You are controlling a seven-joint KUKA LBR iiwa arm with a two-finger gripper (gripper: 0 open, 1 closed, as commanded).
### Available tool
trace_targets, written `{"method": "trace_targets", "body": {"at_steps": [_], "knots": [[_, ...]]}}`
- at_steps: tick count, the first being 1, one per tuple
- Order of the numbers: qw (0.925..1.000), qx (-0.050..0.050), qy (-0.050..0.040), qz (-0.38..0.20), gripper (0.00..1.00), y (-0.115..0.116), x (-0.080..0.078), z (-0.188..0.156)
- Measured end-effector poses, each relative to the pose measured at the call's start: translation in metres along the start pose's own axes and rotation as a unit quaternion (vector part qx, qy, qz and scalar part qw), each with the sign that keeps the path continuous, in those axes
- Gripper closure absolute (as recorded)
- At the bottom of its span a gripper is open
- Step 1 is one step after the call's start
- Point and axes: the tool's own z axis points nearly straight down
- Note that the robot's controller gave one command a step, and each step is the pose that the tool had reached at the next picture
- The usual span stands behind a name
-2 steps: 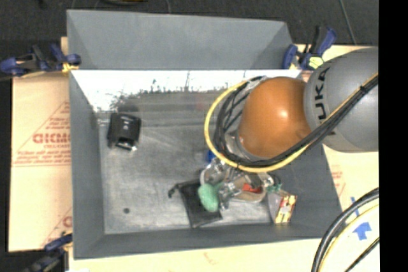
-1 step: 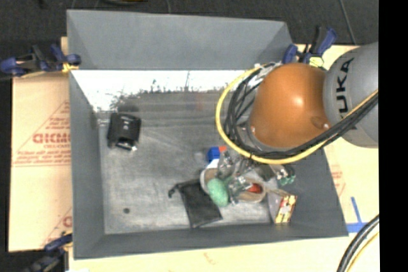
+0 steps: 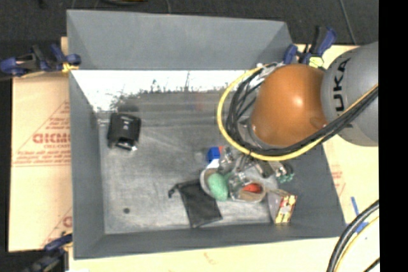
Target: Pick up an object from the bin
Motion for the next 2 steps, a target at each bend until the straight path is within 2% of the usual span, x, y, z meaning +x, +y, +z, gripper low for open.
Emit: {"method": "trace_targets", "body": {"at_steps": [1,2], "knots": [[0.9998,-0.006,0.0134,-0.016,1.0,0.0,0.003,-0.012],[0.9997,0.0,0.0002,0.023,1.0,-0.012,0.004,0.0]]}}
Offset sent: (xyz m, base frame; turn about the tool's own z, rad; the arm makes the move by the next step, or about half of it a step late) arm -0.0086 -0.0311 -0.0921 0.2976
